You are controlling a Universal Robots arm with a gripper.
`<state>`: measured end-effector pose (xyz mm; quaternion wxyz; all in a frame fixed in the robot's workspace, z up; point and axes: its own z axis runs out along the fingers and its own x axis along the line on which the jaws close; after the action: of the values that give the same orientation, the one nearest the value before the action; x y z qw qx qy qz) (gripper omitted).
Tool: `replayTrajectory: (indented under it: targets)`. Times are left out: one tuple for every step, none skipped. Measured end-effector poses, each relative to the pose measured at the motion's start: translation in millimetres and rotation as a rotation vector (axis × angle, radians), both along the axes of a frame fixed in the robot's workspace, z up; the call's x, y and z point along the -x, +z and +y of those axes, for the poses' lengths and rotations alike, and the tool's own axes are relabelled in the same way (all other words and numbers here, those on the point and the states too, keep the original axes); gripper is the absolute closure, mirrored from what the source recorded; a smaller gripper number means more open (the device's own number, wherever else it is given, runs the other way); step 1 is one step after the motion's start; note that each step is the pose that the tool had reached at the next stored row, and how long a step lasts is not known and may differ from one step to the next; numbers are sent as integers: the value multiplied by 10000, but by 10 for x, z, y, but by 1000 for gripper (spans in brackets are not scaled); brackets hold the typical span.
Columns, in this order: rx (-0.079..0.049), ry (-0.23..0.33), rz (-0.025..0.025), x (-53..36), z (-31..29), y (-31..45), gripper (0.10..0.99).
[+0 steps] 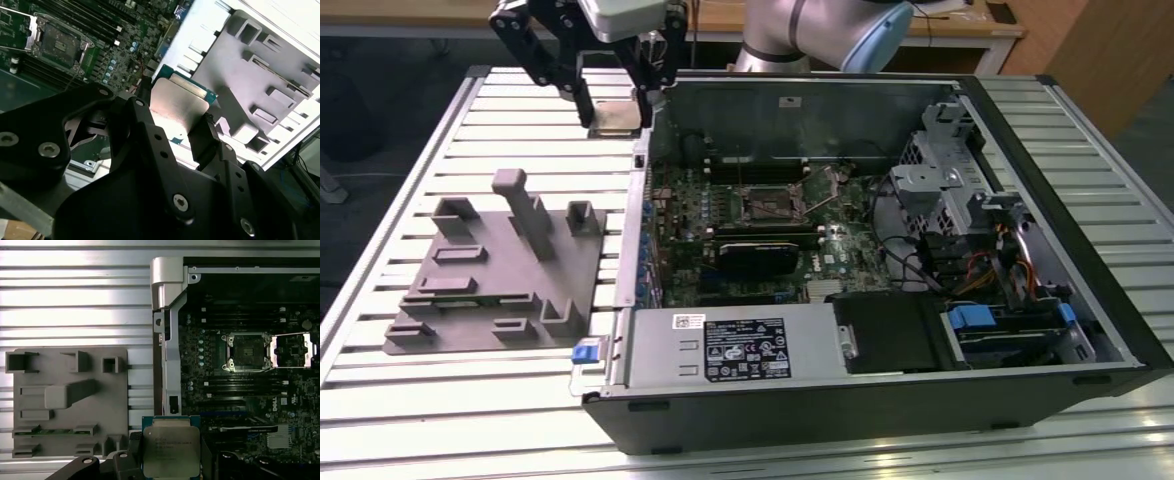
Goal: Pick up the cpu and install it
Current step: 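Pick up the cpu and move it towards the insertion slot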
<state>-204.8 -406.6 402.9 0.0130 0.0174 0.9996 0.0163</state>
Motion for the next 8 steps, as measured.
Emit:
replayTrajectory:
  targets:
    - [0, -1, -1, -18, 0, 0, 541]
    - [0, 0, 0, -37, 0, 0, 541]
    - [0, 0, -1, -56, 0, 0, 541]
    - [0, 0, -1, -75, 0, 0, 541]
    - [0, -1, 0, -92, 0, 0, 541]
    - [1, 0, 0, -110, 0, 0, 541]
    - [0, 0, 0, -128, 0, 0, 541]
    - [0, 0, 0, -145, 0, 0, 541]
